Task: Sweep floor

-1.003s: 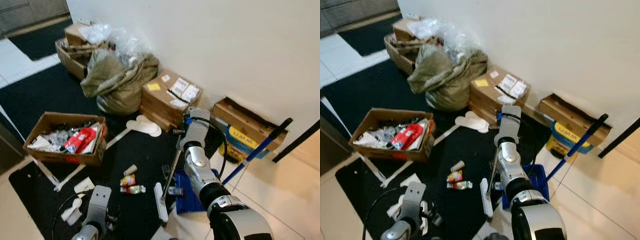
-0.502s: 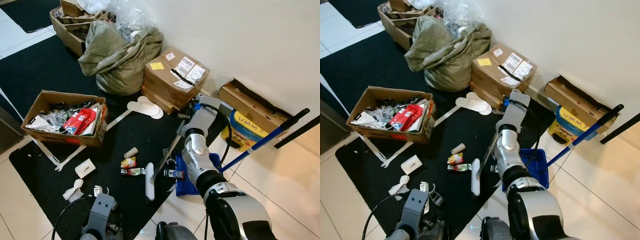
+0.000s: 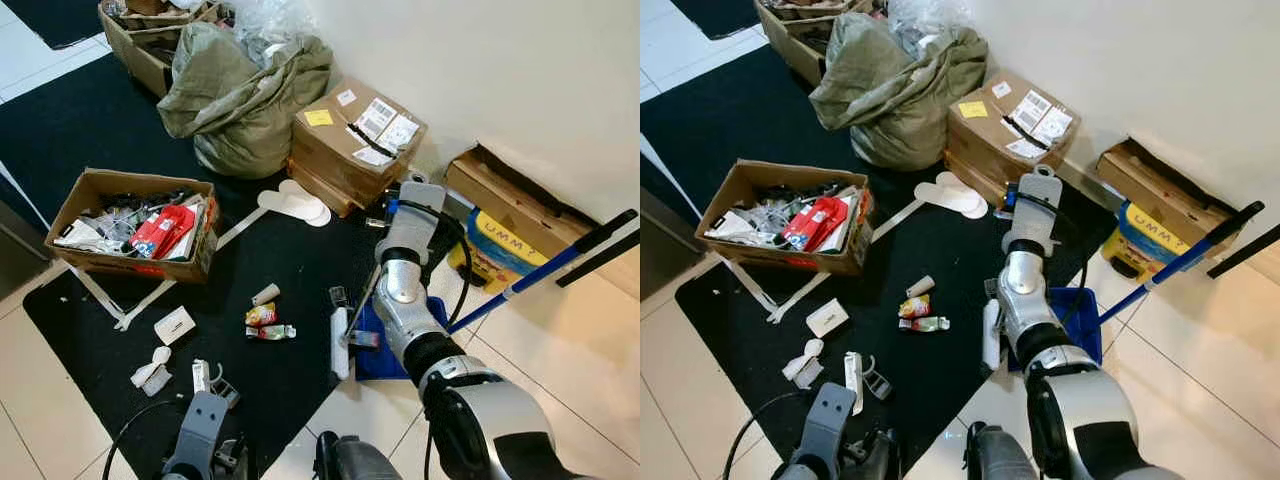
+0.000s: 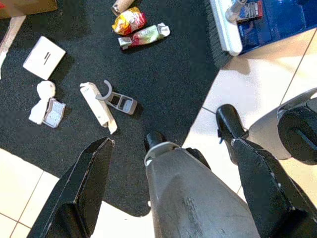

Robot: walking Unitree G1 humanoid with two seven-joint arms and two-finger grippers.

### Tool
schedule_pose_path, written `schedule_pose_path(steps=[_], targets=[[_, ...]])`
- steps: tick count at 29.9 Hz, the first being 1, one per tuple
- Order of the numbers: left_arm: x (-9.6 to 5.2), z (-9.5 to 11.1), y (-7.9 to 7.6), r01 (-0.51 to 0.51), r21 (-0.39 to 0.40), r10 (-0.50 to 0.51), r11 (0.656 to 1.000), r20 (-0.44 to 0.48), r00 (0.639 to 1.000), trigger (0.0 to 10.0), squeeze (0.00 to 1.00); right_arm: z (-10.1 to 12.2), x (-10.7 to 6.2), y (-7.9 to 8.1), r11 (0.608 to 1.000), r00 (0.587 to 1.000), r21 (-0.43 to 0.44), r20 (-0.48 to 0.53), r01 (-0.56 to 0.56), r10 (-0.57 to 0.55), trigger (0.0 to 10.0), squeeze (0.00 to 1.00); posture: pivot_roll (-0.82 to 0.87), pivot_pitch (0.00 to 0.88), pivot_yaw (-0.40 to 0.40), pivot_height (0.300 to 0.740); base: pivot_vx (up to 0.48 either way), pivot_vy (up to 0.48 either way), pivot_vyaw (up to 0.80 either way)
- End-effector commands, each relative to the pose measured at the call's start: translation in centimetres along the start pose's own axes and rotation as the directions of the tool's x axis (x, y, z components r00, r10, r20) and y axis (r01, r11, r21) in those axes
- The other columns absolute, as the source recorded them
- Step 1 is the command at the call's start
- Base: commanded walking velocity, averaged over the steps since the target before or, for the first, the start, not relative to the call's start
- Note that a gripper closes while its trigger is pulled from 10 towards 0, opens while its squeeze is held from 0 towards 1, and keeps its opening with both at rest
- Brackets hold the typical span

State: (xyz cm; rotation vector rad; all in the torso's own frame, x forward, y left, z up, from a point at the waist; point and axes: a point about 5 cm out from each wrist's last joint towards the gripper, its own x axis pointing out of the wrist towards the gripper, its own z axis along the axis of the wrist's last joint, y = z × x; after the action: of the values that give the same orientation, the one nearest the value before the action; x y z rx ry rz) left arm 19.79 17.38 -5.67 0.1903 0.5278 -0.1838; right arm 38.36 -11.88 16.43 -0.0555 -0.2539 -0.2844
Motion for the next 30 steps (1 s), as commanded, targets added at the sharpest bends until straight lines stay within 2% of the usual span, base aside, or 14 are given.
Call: schedule_pose_path(steps=[1,2,4,5,7,8,13,17,18,20,21,22,24,30], targets=[[-0.8,-1.2,-0.3,0.018,0.009,-0.018,1.000,-0.035,0.999,10.0,0.00,-1.3,-0.4,-0.8,0.995,0.999,-0.102,-0.036,0.010,-0.013,10.0,0.00,0.05,0.382,-0.019,0.740,0.000,0.000,0.00],[-0.8,-1.2,-0.2,0.017,0.010,-0.016,1.000,-0.034,0.999,10.0,0.00,-1.7,-0.3,-1.6,0.985,0.998,-0.169,-0.037,0.036,-0.043,10.0,0.00,0.05,0.381,-0.016,0.740,0.000,0.000,0.00],[-0.8,-1.2,-0.2,0.017,0.010,-0.016,1.000,-0.034,0.999,10.0,0.00,-1.7,-0.3,-1.6,0.985,0.998,-0.169,-0.037,0.036,-0.043,10.0,0.00,0.05,0.381,-0.016,0.740,0.000,0.000,0.00],[-0.9,-1.3,-0.1,0.016,0.011,-0.016,1.000,-0.035,0.999,10.0,0.00,-1.8,-0.2,-2.4,0.973,0.997,-0.223,-0.027,0.064,-0.072,10.0,0.00,0.05,0.381,-0.012,0.740,0.000,0.000,0.00],[-0.9,-1.3,-0.1,0.016,0.011,-0.016,1.000,-0.035,0.999,10.0,0.00,-1.8,-0.2,-2.4,0.973,0.997,-0.223,-0.027,0.064,-0.072,10.0,0.00,0.05,0.381,-0.012,0.740,0.000,0.000,0.00],[-0.9,-1.3,0.0,0.016,0.012,-0.015,1.000,-0.037,0.999,10.0,0.00,-1.8,0.1,-3.1,0.959,0.996,-0.268,-0.007,0.088,-0.094,10.0,0.00,0.04,0.373,-0.007,0.740,0.000,0.000,0.00],[-0.8,-1.3,0.1,0.020,0.015,-0.019,1.000,-0.044,0.999,10.0,0.00,-1.1,0.8,-4.3,0.943,0.989,-0.301,0.026,0.143,-0.142,10.0,0.00,0.03,0.357,0.003,0.740,0.000,0.000,0.00],[-0.6,-1.1,0.0,0.026,0.017,-0.025,1.000,-0.049,0.998,10.0,0.00,-0.7,1.2,-4.5,0.948,0.984,-0.265,0.022,0.176,-0.176,10.0,0.00,0.02,0.340,0.007,0.740,0.000,0.000,0.00],[-0.4,-0.9,0.0,0.030,0.018,-0.029,0.999,-0.050,0.998,10.0,0.00,-0.7,1.2,-4.2,0.958,0.985,-0.230,0.005,0.172,-0.175,10.0,0.00,0.02,0.332,0.005,0.740,0.000,0.000,0.00],[-0.4,-0.9,0.0,0.030,0.018,-0.029,0.999,-0.050,0.998,10.0,0.00,-0.7,1.2,-4.2,0.958,0.985,-0.230,0.005,0.172,-0.175,10.0,0.00,0.02,0.332,0.005,0.740,0.000,0.000,0.00],[-0.2,-0.8,0.0,0.032,0.019,-0.031,0.999,-0.054,0.998,10.0,0.00,-0.9,1.0,-3.7,0.971,0.985,-0.175,-0.032,0.164,-0.172,10.0,0.00,0.00,0.304,0.004,0.740,0.000,0.000,0.00],[-0.2,-0.8,0.0,0.032,0.019,-0.031,0.999,-0.054,0.998,10.0,0.00,-0.9,1.0,-3.7,0.971,0.985,-0.175,-0.032,0.164,-0.172,10.0,0.00,0.00,0.304,0.004,0.740,0.000,0.000,0.00],[0.2,-0.5,-0.1,0.036,0.021,-0.034,0.999,-0.066,0.997,10.0,0.00,-1.7,0.3,-2.3,0.992,0.982,-0.041,-0.140,0.119,-0.124,10.0,0.00,-0.02,0.258,0.008,0.740,0.000,0.000,0.00],[0.4,-0.4,-0.2,0.041,0.025,-0.039,0.999,-0.079,0.996,10.0,0.00,-2.3,-0.3,-1.3,0.996,0.977,0.039,-0.202,0.077,-0.068,10.0,0.00,-0.03,0.229,0.011,0.740,0.000,0.000,0.00]])
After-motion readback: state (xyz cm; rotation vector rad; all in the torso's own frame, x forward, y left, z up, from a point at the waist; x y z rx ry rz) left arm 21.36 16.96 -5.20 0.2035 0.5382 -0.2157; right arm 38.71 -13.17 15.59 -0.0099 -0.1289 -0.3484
